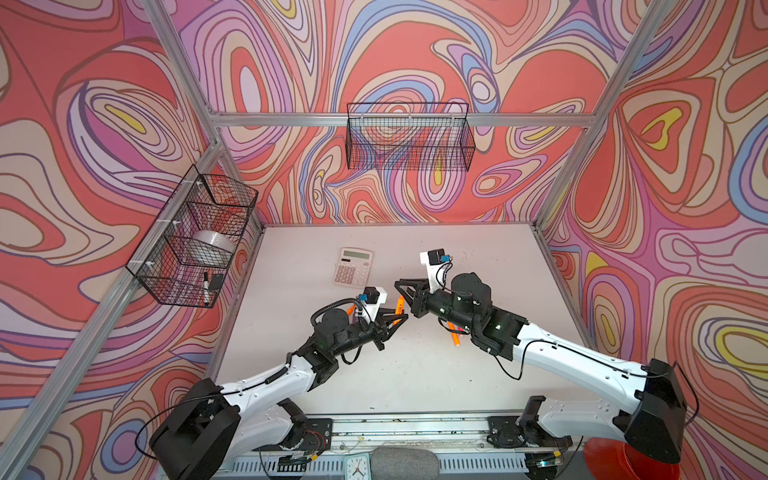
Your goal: Insert the pens into the pen caps
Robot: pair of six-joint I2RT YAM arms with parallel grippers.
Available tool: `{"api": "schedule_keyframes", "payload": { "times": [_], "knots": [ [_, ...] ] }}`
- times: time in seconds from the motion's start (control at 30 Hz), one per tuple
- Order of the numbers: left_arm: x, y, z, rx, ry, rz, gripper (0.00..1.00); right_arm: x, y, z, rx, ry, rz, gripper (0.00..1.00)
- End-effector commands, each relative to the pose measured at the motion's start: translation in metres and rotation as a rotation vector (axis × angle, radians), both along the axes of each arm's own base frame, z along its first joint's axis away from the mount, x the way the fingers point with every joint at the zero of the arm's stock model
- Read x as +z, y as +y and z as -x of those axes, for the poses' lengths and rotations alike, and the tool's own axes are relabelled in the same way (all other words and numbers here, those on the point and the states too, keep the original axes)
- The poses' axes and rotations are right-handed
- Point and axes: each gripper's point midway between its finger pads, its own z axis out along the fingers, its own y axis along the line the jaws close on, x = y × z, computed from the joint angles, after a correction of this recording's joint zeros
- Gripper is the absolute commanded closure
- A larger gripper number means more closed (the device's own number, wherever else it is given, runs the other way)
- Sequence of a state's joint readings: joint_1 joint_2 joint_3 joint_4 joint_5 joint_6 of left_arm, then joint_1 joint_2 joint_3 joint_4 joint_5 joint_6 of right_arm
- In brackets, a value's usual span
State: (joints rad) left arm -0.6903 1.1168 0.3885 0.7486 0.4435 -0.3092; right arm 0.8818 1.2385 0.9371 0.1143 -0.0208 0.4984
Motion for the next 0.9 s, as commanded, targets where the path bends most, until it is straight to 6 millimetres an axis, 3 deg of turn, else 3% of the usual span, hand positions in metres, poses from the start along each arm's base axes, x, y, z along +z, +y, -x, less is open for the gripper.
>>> {"api": "schedule_keyframes", "payload": {
  "times": [0.0,0.13,0.17,0.33,0.53,0.87],
  "knots": [
    [0.045,0.009,-0.018,0.115,-0.114,0.043,1.0,-0.016,0.016,0.033,0.118,0.032,0.034,1.0],
    [0.084,0.023,-0.03,0.228,-0.212,0.087,1.0,-0.02,0.023,0.051,0.155,0.006,0.079,1.0],
    [0.105,0.025,-0.031,0.244,-0.25,0.117,1.0,-0.019,0.023,0.055,0.157,-0.005,0.09,1.0],
    [0.157,0.03,-0.032,0.278,-0.338,0.172,1.0,-0.026,0.015,0.061,0.153,0.005,0.128,1.0],
    [0.201,0.037,-0.04,0.342,-0.384,0.209,1.0,-0.049,0.01,0.068,0.168,0.024,0.19,1.0],
    [0.261,0.056,-0.039,0.42,-0.486,0.265,1.0,-0.087,0.022,0.081,0.248,0.086,0.259,1.0]
  ]
}}
